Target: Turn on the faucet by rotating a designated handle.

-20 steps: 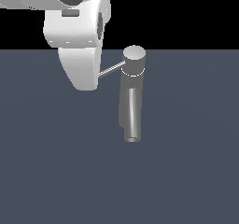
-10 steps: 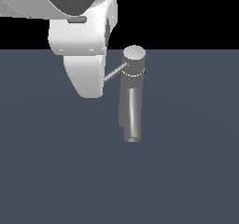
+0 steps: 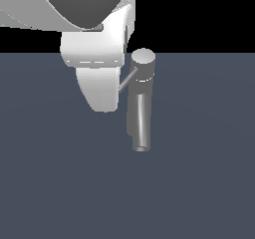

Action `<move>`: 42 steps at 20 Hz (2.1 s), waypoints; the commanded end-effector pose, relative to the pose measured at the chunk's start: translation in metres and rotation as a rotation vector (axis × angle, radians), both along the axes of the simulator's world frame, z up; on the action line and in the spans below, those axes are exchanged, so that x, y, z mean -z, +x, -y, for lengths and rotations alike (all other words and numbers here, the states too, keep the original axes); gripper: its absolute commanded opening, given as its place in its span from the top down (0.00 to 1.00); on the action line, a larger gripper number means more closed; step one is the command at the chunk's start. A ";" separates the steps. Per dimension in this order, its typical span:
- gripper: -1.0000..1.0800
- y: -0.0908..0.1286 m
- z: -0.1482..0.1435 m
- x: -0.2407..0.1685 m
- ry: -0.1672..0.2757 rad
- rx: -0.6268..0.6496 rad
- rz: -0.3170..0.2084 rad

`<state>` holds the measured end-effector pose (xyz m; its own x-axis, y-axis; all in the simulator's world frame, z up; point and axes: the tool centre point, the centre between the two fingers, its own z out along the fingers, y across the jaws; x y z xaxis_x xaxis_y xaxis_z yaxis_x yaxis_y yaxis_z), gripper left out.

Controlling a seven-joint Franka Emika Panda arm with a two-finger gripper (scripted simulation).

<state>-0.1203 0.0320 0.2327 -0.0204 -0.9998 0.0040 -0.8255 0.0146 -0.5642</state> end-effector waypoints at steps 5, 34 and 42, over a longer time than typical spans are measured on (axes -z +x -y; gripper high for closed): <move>1.00 -0.009 0.015 0.007 0.002 0.022 -0.005; 1.00 -0.018 0.051 0.011 0.001 0.016 -0.002; 1.00 -0.020 0.066 0.012 0.001 0.018 -0.003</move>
<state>-0.1392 -0.0218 0.2217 -0.0138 -0.9999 0.0066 -0.8261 0.0077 -0.5635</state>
